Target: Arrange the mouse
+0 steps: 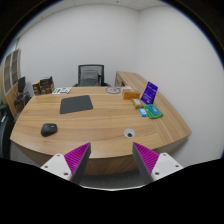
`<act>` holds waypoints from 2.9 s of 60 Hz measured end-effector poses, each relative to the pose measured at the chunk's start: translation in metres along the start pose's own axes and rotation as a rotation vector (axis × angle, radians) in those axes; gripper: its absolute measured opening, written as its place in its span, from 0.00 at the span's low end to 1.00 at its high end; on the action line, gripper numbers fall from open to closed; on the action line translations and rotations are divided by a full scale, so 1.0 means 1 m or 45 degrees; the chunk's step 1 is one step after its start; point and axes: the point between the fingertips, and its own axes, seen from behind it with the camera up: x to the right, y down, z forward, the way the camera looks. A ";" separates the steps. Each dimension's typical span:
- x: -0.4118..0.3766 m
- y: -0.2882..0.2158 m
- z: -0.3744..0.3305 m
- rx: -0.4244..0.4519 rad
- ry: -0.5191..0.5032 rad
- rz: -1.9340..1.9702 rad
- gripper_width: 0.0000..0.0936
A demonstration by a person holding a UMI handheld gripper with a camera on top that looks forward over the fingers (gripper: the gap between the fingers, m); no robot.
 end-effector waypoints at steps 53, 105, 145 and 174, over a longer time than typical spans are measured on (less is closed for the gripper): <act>-0.134 0.025 -0.019 -0.039 -0.171 -0.076 0.92; -0.372 0.040 0.068 -0.065 -0.311 -0.041 0.92; -0.396 0.041 0.213 -0.148 -0.201 0.003 0.93; -0.423 -0.004 0.261 -0.105 -0.262 -0.036 0.92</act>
